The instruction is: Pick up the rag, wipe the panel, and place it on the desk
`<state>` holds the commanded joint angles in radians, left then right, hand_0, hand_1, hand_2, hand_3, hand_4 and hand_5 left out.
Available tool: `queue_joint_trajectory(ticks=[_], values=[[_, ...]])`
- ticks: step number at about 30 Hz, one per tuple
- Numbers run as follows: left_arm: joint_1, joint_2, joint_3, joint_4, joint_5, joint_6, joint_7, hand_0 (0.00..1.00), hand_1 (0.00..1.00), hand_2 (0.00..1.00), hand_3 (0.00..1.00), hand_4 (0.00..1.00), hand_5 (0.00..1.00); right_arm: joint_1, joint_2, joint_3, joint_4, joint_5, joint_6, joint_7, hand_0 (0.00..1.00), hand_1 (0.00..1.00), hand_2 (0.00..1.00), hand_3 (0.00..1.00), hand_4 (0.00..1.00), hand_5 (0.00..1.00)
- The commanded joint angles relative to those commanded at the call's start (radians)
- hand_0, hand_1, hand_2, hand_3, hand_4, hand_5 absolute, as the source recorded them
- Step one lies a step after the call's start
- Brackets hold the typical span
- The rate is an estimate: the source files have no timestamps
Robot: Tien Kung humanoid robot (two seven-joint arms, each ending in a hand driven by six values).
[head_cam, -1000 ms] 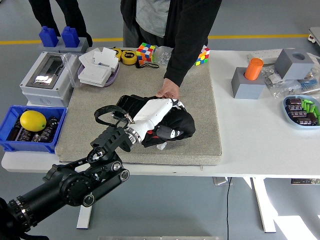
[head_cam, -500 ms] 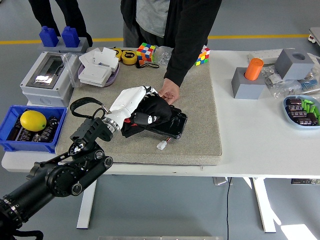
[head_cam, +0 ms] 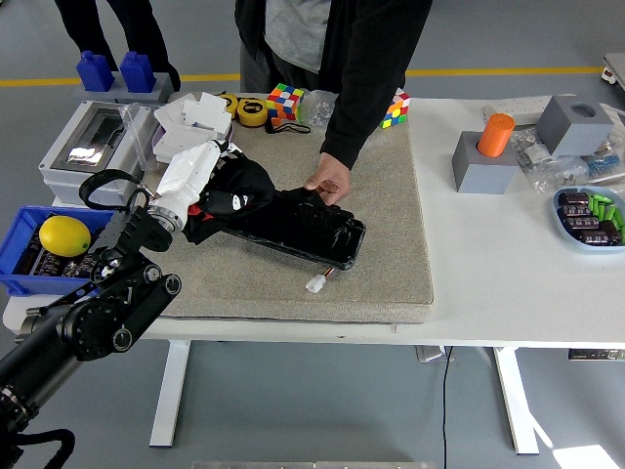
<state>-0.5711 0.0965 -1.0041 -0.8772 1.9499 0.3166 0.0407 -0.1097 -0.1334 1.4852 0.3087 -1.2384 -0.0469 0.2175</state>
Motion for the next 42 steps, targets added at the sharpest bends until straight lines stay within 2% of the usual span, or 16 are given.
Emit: queue_joint_trajectory(ticks=[7,15,26,33,42], values=[[0.005,0.007,-0.034,0.017,0.013,0.002,-0.003,0.261,0.332,0.439,0.559,0.753,0.002,-0.001,0.001,0.002,0.0,0.0,0.0,0.0,0.59,0.597,0.524,0.524,0.876,0.347],[0.018,0.001,-0.001,-0.02,0.002,0.004,-0.004,0.26,0.331,0.439,0.559,0.753,0.002,0.001,0.001,-0.003,0.001,0.001,0.0,0.001,0.59,0.598,0.524,0.524,0.876,0.347],[0.012,-0.014,0.106,-0.051,-0.028,-0.001,0.005,0.26,0.33,0.439,0.559,0.754,0.002,0.0,0.001,-0.001,0.0,0.002,0.0,0.0,0.59,0.597,0.524,0.525,0.876,0.347],[0.006,-0.028,0.228,-0.109,-0.062,0.0,0.009,0.26,0.33,0.439,0.559,0.754,0.002,0.002,0.001,-0.001,0.001,0.001,0.0,0.0,0.59,0.598,0.524,0.525,0.876,0.347],[-0.017,-0.051,0.345,-0.131,-0.085,-0.001,0.014,0.26,0.331,0.44,0.56,0.753,0.002,0.002,-0.002,-0.009,0.003,0.006,0.0,0.001,0.59,0.597,0.525,0.525,0.876,0.347]])
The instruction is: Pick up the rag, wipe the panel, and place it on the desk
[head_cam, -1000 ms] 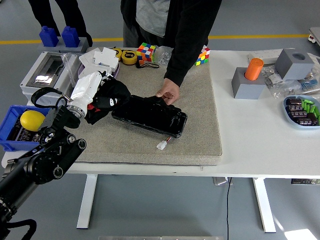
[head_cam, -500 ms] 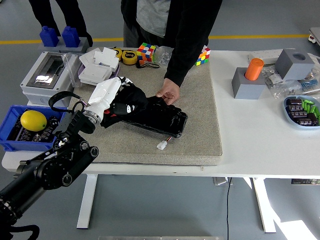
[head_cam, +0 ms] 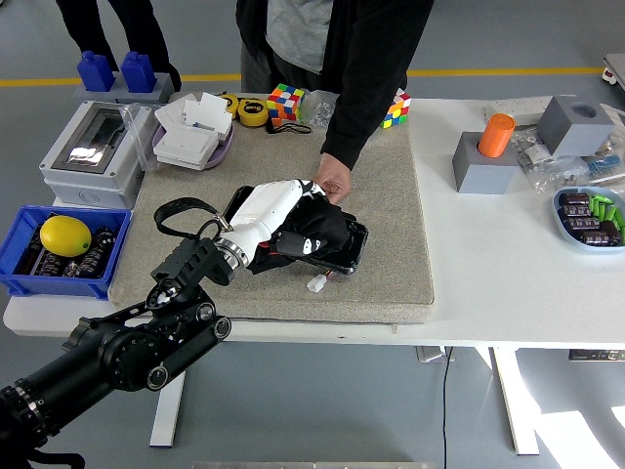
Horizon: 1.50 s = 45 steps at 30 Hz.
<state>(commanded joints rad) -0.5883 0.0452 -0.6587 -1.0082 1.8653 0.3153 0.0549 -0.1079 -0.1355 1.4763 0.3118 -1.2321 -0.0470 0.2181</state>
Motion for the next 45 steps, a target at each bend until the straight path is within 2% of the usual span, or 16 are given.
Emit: queue_joint_trajectory(ticks=[8,16,35,45], values=[[-0.02,-0.016,0.054,-0.012,-0.012,0.001,0.0,0.261,0.332,0.439,0.56,0.753,0.002,0.0,-0.003,-0.006,0.0,0.001,0.0,0.0,0.59,0.597,0.524,0.525,0.876,0.347],[-0.016,-0.015,0.039,-0.007,-0.003,0.005,-0.005,0.26,0.332,0.439,0.559,0.754,0.002,-0.001,-0.004,-0.005,-0.001,0.0,0.0,0.0,0.59,0.598,0.524,0.524,0.876,0.347],[-0.003,0.025,-0.141,0.094,0.033,0.015,-0.028,0.26,0.332,0.439,0.559,0.753,0.002,-0.002,-0.002,0.0,0.0,0.001,-0.001,0.001,0.59,0.599,0.524,0.525,0.876,0.347],[0.004,0.042,-0.28,0.151,0.053,0.026,-0.046,0.26,0.333,0.439,0.559,0.753,0.002,-0.001,0.0,0.004,0.0,0.0,-0.001,0.002,0.59,0.596,0.524,0.524,0.876,0.347]])
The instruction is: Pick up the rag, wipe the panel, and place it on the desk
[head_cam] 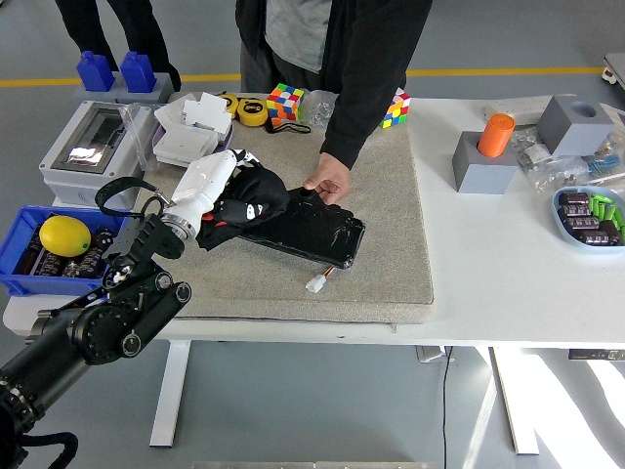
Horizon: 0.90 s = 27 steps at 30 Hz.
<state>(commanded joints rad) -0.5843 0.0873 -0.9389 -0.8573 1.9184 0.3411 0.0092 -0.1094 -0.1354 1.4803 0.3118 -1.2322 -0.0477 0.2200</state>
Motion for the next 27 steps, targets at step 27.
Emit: queue_joint_trajectory(ticks=[27], values=[[0.078,0.026,-0.214,0.076,-0.02,0.014,-0.001,0.299,0.475,0.509,0.57,0.778,0.002,0.002,0.003,0.001,0.002,0.001,0.001,0.0,0.59,0.597,0.524,0.524,0.876,0.347]])
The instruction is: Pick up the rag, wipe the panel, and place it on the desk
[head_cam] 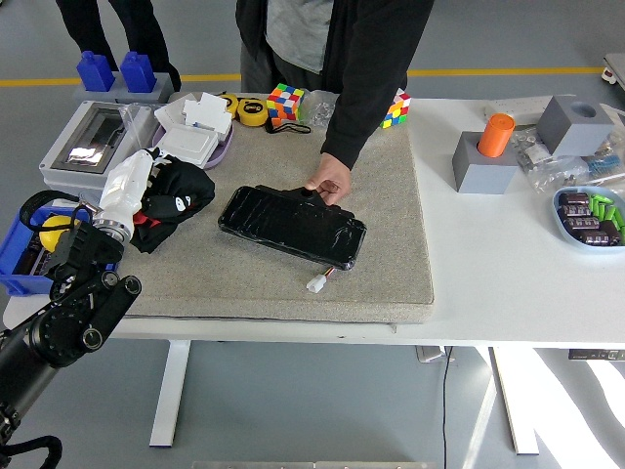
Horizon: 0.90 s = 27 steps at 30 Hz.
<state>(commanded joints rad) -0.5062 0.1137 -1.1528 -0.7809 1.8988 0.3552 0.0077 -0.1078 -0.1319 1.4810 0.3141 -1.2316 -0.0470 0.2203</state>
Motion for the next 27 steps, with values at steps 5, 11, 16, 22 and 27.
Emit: queue_joint_trajectory(ticks=[5,11,16,22,27], values=[[0.009,0.0,-0.001,0.0,-0.014,-0.027,0.01,0.398,0.525,0.549,0.573,0.852,0.014,0.0,0.0,0.001,-0.001,-0.001,0.0,0.0,0.59,0.597,0.524,0.524,0.876,0.347],[0.011,0.001,-0.008,-0.003,0.0,-0.051,0.03,0.573,0.708,0.753,0.741,0.969,0.17,-0.001,0.002,0.005,-0.001,-0.002,0.0,0.0,0.59,0.598,0.524,0.525,0.876,0.346],[0.023,0.001,-0.028,-0.023,0.008,-0.047,0.026,0.769,0.873,0.93,0.893,0.998,0.366,-0.001,0.001,0.003,0.0,-0.002,0.0,0.0,0.59,0.597,0.523,0.524,0.875,0.346],[0.049,0.005,-0.084,-0.082,-0.06,-0.055,-0.039,0.884,0.974,0.998,0.998,0.998,0.635,0.0,0.001,0.002,0.0,-0.003,0.001,0.001,0.59,0.596,0.523,0.524,0.874,0.345],[0.088,0.008,-0.134,-0.145,-0.206,-0.006,-0.176,0.779,0.84,0.868,0.885,0.998,0.534,0.002,0.001,0.0,-0.001,-0.003,0.0,0.001,0.59,0.598,0.523,0.524,0.875,0.345]])
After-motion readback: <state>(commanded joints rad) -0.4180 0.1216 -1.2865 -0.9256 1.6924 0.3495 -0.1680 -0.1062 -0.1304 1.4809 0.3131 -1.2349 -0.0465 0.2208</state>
